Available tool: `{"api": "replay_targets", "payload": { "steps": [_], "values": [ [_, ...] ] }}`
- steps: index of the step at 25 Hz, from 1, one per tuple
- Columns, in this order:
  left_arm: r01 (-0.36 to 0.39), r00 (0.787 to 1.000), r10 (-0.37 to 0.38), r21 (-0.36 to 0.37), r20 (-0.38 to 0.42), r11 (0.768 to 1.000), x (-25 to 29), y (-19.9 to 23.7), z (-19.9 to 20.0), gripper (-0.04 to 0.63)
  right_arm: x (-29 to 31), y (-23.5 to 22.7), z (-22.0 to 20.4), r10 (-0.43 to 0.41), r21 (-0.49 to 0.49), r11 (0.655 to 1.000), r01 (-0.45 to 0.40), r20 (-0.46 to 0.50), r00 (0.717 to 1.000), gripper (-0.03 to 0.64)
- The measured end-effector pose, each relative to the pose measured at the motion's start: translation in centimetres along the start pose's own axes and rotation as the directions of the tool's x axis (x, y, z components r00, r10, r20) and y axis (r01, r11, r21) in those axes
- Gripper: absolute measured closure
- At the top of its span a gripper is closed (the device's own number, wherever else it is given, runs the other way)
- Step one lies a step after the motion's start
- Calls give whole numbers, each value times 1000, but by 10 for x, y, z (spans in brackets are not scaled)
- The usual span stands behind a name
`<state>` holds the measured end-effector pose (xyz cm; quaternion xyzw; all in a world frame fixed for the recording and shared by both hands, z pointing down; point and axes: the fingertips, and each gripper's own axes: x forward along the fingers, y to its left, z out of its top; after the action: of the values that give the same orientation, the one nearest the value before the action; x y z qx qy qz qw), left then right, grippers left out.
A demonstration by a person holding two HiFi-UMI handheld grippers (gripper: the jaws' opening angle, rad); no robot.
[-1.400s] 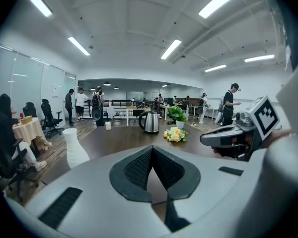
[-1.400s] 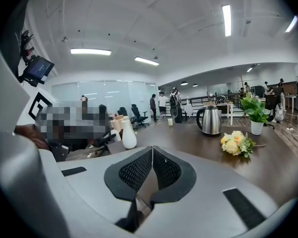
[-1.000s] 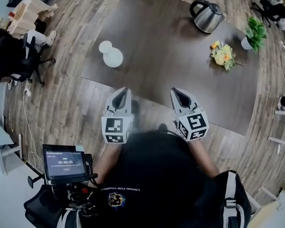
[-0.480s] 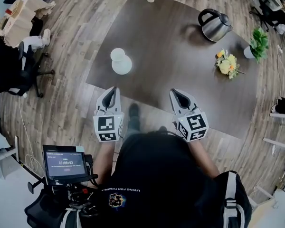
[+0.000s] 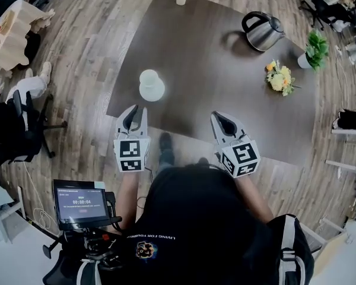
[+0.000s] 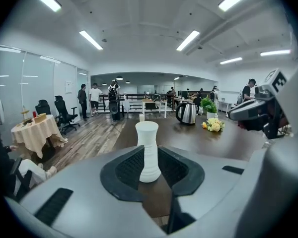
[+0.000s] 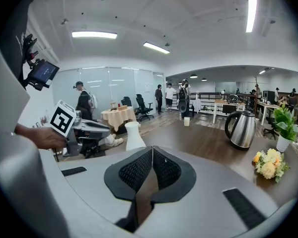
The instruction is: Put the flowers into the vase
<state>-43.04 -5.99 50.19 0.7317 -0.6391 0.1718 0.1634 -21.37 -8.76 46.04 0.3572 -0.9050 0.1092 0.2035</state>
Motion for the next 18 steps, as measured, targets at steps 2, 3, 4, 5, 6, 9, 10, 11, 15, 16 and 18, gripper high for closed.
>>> {"api": "replay_targets", "payload": {
  "steps": [2, 3, 4, 5, 6, 9, 10, 11, 15, 16, 18],
  "values": [
    [24, 1000, -24, 3, -12, 1000, 2, -4, -5, 487, -6, 2, -3, -15, 3, 1000, 15, 0, 1000, 597],
    [34, 999, -34, 5, -18, 999, 3, -5, -8, 474, -9, 3, -5, -24, 4, 1000, 24, -1, 1000, 597],
    [42, 999, -42, 8, -25, 999, 5, -6, -10, 461, -11, 3, -5, -34, 6, 999, 34, -1, 999, 597],
    [51, 998, -51, 11, -31, 999, 9, -5, -12, 451, -11, 3, -4, -44, 7, 999, 44, -3, 999, 597],
    [63, 997, -62, 14, -35, 998, 14, -3, -12, 439, -9, 3, -2, -54, 8, 998, 54, -6, 999, 597],
    [102, 994, -101, 23, -52, 995, 34, 6, -9, 395, 1, 1, 3, -85, 15, 996, 85, -23, 996, 597],
    [110, 992, -109, 26, -58, 994, 40, 9, -9, 383, 4, 1, 4, -95, 17, 995, 96, -28, 995, 597],
    [118, 991, -116, 28, -61, 993, 45, 12, -9, 374, 5, 0, 4, -106, 18, 994, 107, -32, 994, 597],
    [148, 987, -145, 43, -66, 988, 59, 17, -8, 353, 3, -1, 6, -152, 24, 988, 153, -38, 988, 597],
    [155, 986, -152, 49, -68, 987, 62, 18, -8, 350, 3, -1, 6, -162, 25, 986, 163, -39, 986, 597],
    [171, 984, -166, 60, -71, 984, 69, 20, -7, 342, 1, -1, 7, -181, 29, 983, 182, -41, 983, 597]
  ]
}}
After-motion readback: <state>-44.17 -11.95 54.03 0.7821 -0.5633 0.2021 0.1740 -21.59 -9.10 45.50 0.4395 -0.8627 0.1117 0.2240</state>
